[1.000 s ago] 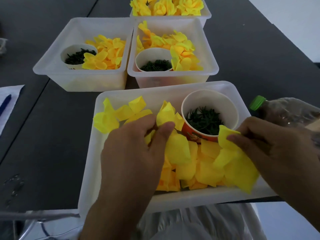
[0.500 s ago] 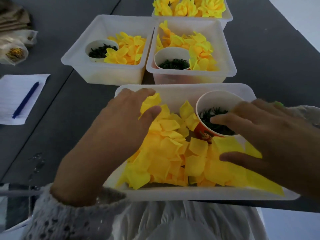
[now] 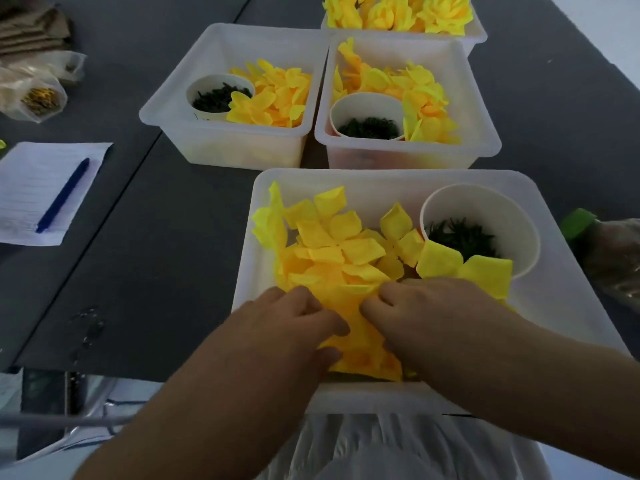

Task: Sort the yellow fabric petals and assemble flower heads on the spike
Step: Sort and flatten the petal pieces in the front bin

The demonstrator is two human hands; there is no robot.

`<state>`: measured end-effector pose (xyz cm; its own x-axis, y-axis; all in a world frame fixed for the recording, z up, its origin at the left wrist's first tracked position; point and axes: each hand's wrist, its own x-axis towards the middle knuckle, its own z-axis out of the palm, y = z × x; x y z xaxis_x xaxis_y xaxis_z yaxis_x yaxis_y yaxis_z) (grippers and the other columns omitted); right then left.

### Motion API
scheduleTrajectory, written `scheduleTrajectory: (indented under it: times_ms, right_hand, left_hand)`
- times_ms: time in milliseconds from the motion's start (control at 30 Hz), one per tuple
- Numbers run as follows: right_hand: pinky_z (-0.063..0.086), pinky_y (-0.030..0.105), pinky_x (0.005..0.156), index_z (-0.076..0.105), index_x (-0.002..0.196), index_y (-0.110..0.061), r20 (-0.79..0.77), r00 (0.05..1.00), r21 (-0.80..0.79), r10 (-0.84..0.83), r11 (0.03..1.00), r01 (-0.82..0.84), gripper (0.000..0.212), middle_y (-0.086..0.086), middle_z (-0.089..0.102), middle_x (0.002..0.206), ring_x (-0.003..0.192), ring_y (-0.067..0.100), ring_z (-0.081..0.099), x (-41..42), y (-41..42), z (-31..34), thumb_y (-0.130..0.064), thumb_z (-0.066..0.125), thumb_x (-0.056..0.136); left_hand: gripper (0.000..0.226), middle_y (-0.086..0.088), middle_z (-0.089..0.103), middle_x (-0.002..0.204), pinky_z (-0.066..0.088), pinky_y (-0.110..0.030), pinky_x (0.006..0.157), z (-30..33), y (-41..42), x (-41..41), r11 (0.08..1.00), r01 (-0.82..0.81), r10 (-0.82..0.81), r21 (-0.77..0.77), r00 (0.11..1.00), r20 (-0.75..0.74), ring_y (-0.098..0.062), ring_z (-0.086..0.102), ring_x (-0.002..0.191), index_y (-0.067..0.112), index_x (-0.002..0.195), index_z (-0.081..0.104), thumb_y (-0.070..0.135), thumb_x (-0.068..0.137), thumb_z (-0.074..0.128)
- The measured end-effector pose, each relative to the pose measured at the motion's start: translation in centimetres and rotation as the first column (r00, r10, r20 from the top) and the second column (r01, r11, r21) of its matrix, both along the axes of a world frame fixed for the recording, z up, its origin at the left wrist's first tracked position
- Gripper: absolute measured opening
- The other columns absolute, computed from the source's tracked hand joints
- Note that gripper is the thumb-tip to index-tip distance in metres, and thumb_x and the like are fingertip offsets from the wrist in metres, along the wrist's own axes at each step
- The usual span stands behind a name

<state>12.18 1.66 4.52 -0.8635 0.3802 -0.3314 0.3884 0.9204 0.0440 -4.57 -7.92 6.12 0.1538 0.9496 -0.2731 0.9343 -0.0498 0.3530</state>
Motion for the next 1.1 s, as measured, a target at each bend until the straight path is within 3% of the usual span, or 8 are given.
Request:
scheduleTrajectory:
  times_ms: [167, 267, 433, 600, 667, 767, 900, 1100]
  right_hand:
    - [0.047, 0.035, 0.075, 0.033, 0.130, -0.029, 0.063, 0.998, -0.141, -0.010, 0.990, 0.019, 0.062, -0.002, 0.039, 0.127, 0.106, 0.019, 0.046, 0.2, 1.7, -1.1, -0.036, 0.068, 0.080]
    - [0.049, 0.037, 0.080, 0.026, 0.134, -0.026, 0.038, 0.999, -0.075, -0.016, 0.997, 0.019, 0.062, -0.001, 0.037, 0.134, 0.112, 0.021, 0.045, -0.2, 1.6, -1.9, -0.028, 0.064, 0.084]
    - [0.043, 0.033, 0.058, 0.039, 0.119, -0.024, -0.106, 0.993, 0.071, 0.043, 0.997, -0.035, 0.030, 0.001, 0.053, 0.113, 0.091, 0.024, 0.058, -0.7, 1.8, -2.1, -0.016, 0.049, 0.091]
    - [0.045, 0.031, 0.038, 0.055, 0.104, -0.019, -0.195, 0.980, 0.118, -0.037, 0.991, 0.061, 0.036, 0.007, 0.056, 0.101, 0.060, 0.018, 0.053, 0.1, 1.6, -1.0, -0.008, 0.071, 0.073]
    - [0.044, 0.032, 0.034, 0.054, 0.102, -0.017, -0.303, 0.953, 0.082, -0.017, 0.996, 0.044, 0.038, 0.008, 0.054, 0.098, 0.053, 0.018, 0.049, 0.7, 1.6, -0.7, -0.007, 0.073, 0.071]
    - [0.046, 0.034, 0.042, 0.053, 0.098, -0.022, -0.300, 0.948, -0.079, 0.105, 0.988, -0.135, 0.022, 0.000, 0.056, 0.090, 0.058, 0.019, 0.053, 1.5, 1.6, -0.5, -0.015, 0.062, 0.079]
    - [0.049, 0.037, 0.070, 0.045, 0.120, -0.029, 0.026, 0.988, -0.179, 0.154, 0.973, -0.147, 0.030, -0.003, 0.056, 0.107, 0.089, 0.020, 0.057, 1.4, 2.0, -1.8, -0.036, 0.052, 0.092]
    - [0.051, 0.043, 0.058, 0.030, 0.119, -0.025, -0.185, 0.929, -0.017, 0.322, 0.944, -0.330, 0.053, 0.007, 0.055, 0.099, 0.073, 0.029, 0.058, 0.4, 2.2, -3.4, -0.038, 0.063, 0.080]
  left_hand:
    - [0.040, 0.020, 0.027, 0.143, 0.031, -0.026, 0.103, -1.2, 0.3, 0.6, 1.000, 0.011, -0.013, -0.014, 0.992, -0.122, -0.007, 0.028, 0.126, 0.045, 0.140, 0.030, 0.049, 0.100, 0.026]
    - [0.041, 0.016, 0.026, 0.148, 0.029, -0.027, 0.106, -1.5, 0.6, 0.7, 1.000, -0.002, 0.000, -0.009, 0.984, -0.179, -0.010, 0.022, 0.134, 0.040, 0.138, 0.040, 0.048, 0.101, 0.025]
    - [0.044, 0.013, 0.030, 0.147, 0.025, -0.031, 0.105, -1.7, 1.0, 0.6, 1.000, -0.007, 0.013, 0.026, 0.974, -0.226, -0.015, 0.015, 0.138, 0.035, 0.131, 0.051, 0.048, 0.100, 0.023]
    - [0.035, 0.009, 0.028, 0.147, 0.029, -0.033, 0.102, -2.3, 1.1, 0.6, 0.993, -0.029, 0.055, 0.119, 0.974, -0.218, -0.020, 0.019, 0.137, 0.034, 0.128, 0.048, 0.037, 0.099, 0.030]
    - [0.044, 0.007, 0.026, 0.149, 0.030, -0.033, 0.103, -2.4, 1.1, 0.4, 0.991, -0.034, 0.060, 0.130, 0.977, -0.205, -0.020, 0.020, 0.137, 0.032, 0.135, 0.041, 0.027, 0.091, 0.037]
    - [0.061, 0.008, 0.022, 0.152, 0.030, -0.033, 0.104, -2.3, 1.4, 0.4, 0.989, -0.049, 0.076, 0.142, 0.978, -0.195, -0.019, 0.019, 0.139, 0.029, 0.143, 0.033, 0.019, 0.083, 0.034]
    - [0.058, 0.011, 0.031, 0.149, 0.028, -0.031, 0.103, -2.4, 1.9, 0.2, 0.987, -0.045, 0.069, 0.153, 0.986, -0.151, -0.016, 0.027, 0.136, 0.032, 0.141, 0.038, 0.016, 0.085, 0.036]
    - [0.057, 0.020, 0.024, 0.150, 0.022, -0.023, 0.106, -2.7, 2.2, -0.6, 0.989, 0.005, 0.013, 0.147, 0.993, -0.121, -0.005, 0.021, 0.137, 0.041, 0.146, 0.022, 0.023, 0.095, 0.042]
